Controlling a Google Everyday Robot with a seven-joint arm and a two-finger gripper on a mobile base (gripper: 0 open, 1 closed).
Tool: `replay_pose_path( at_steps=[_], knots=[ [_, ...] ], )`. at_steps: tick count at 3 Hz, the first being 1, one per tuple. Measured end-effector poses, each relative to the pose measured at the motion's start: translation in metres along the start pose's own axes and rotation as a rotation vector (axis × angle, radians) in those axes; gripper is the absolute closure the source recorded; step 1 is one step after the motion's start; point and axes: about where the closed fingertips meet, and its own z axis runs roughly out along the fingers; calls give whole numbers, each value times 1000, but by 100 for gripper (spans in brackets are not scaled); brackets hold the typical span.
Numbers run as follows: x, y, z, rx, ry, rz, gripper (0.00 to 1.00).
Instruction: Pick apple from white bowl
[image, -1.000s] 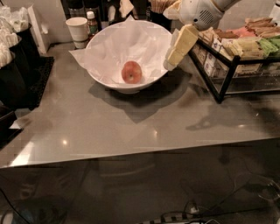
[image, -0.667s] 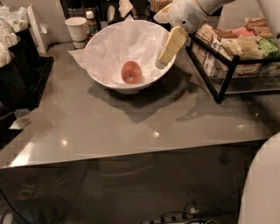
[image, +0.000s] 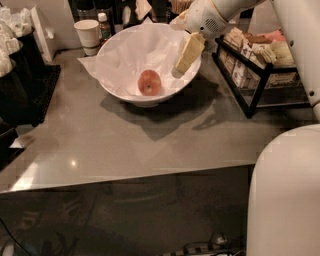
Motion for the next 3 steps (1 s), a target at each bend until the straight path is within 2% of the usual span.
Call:
replay_pose_path(
  at_steps=[1,2,3],
  knots=[
    [3,-5,5,24,-31,11,0],
    [8,-16,42,-30,-68,33,0],
    [12,-21,88,-119,-94,59,0]
  ],
)
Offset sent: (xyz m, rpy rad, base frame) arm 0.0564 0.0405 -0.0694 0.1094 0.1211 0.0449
